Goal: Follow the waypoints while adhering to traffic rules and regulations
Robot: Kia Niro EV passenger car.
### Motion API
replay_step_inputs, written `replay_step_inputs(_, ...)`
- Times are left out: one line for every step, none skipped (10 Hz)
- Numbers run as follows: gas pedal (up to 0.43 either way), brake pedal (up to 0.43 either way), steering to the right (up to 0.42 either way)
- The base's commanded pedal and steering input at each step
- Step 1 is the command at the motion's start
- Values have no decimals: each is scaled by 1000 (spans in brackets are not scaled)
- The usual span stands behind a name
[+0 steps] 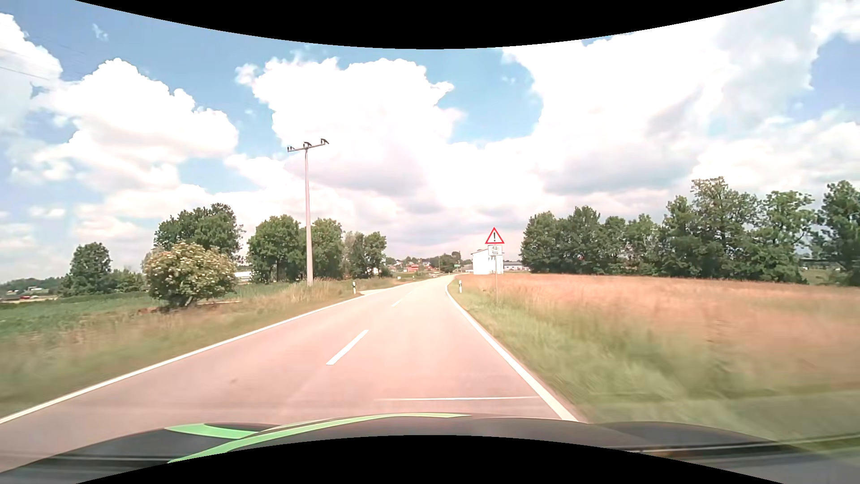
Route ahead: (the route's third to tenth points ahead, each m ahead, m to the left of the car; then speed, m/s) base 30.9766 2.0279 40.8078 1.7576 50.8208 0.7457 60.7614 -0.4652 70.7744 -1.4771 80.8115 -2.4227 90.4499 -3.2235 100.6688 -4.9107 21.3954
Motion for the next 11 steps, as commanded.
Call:
replay_step_inputs(98, 0, 5)
replay_step_inputs(98, 0, 5)
replay_step_inputs(98, 0, 5)
replay_step_inputs(98, 0, 4)
replay_step_inputs(98, 0, 0)
replay_step_inputs(110, 0, 0)
replay_step_inputs(110, 0, 0)
replay_step_inputs(110, 0, 1)
replay_step_inputs(110, 0, 3)
replay_step_inputs(110, 0, 4)
replay_step_inputs(110, 0, 6)
